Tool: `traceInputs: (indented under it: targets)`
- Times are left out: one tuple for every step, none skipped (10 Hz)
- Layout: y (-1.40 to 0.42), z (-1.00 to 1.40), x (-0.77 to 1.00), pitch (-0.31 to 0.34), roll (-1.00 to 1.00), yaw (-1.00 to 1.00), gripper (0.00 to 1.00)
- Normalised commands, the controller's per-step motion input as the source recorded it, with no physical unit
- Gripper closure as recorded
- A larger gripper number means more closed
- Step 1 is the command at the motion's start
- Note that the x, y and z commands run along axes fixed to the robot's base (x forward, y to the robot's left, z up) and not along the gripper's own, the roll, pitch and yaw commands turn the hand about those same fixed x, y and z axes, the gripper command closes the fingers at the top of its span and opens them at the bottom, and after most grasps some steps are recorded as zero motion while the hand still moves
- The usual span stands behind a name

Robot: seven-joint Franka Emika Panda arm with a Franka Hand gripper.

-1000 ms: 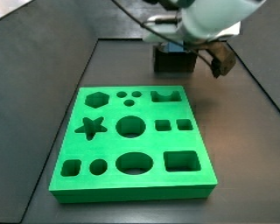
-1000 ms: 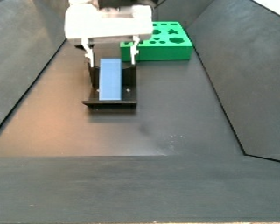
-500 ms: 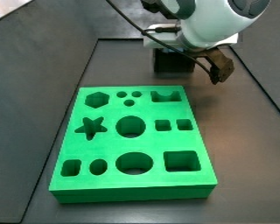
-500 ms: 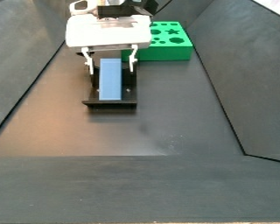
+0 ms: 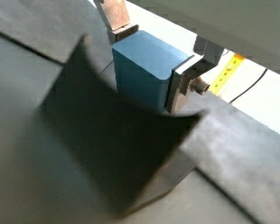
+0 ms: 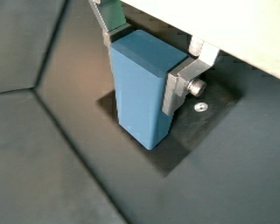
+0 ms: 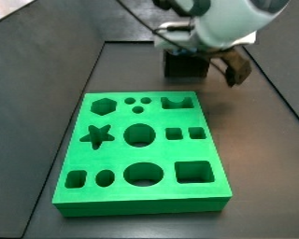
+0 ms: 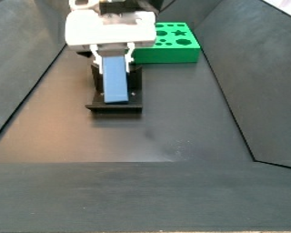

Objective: Pick up the rectangle object. Move up. Place the rectangle object on the fixture. Regrasp the rectangle object. Move to above the board. Insert the rectangle object.
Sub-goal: Move to above the board.

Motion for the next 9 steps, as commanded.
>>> traceInputs:
  targets:
    - [0.16, 1.0, 0.13, -0.052, 0.08, 0.11, 1.0]
    - [0.15, 1.0, 0.12, -0.048, 0.04, 0.06, 1.0]
    - [0.15, 1.0, 0.12, -0.04, 0.02, 0.03, 1.0]
    - [0.14, 1.0, 0.11, -0.023, -0.01, 0.0, 1.0]
    - [0.14, 1.0, 0.11, -0.012, -0.01, 0.0, 1.0]
    - [0.13, 1.0, 0.1, 0.013, -0.02, -0.01, 1.0]
    - [0.13, 1.0, 0.1, 0.031, -0.02, -0.02, 1.0]
    - [0.12, 1.0, 0.09, 0.057, -0.03, -0.01, 1.0]
    - [0.11, 1.0, 0.08, 0.074, -0.04, -0.01, 1.0]
